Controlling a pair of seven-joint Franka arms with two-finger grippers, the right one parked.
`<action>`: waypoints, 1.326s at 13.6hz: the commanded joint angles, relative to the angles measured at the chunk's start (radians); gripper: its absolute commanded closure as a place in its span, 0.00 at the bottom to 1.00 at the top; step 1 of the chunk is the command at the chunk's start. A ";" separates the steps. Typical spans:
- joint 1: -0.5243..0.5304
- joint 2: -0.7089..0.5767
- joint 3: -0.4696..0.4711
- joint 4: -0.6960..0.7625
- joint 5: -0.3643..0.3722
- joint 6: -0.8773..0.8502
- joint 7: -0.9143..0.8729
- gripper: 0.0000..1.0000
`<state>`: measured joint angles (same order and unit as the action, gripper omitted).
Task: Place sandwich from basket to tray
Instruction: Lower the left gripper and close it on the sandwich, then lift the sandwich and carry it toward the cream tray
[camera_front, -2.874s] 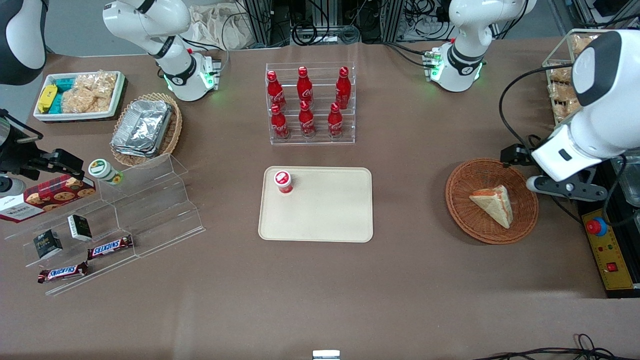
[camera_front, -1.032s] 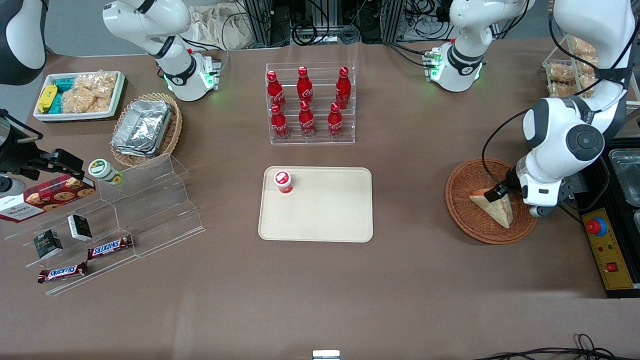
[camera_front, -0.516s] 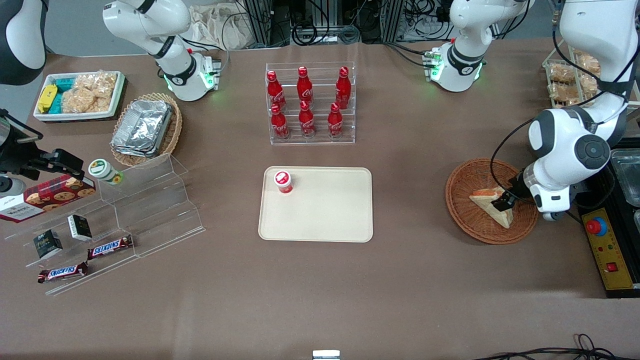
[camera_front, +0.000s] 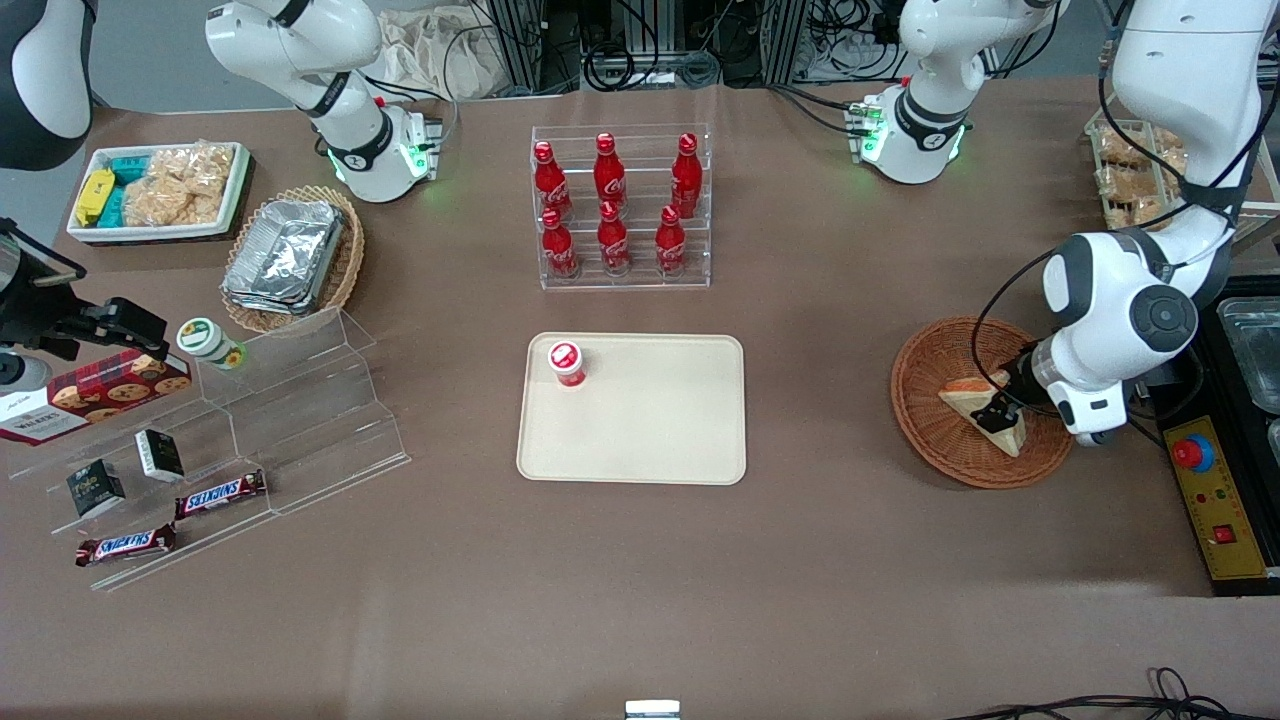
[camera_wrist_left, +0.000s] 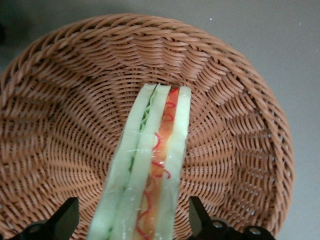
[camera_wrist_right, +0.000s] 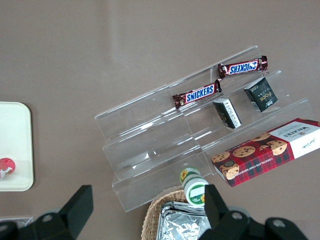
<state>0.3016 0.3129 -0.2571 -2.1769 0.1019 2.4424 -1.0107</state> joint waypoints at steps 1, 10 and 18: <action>-0.010 0.023 -0.004 0.045 0.013 -0.002 -0.049 0.59; -0.050 0.021 -0.010 0.172 0.010 -0.191 -0.014 1.00; -0.384 0.069 -0.010 0.655 0.004 -0.663 0.339 0.98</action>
<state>0.0197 0.3321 -0.2801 -1.6336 0.1011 1.8247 -0.7107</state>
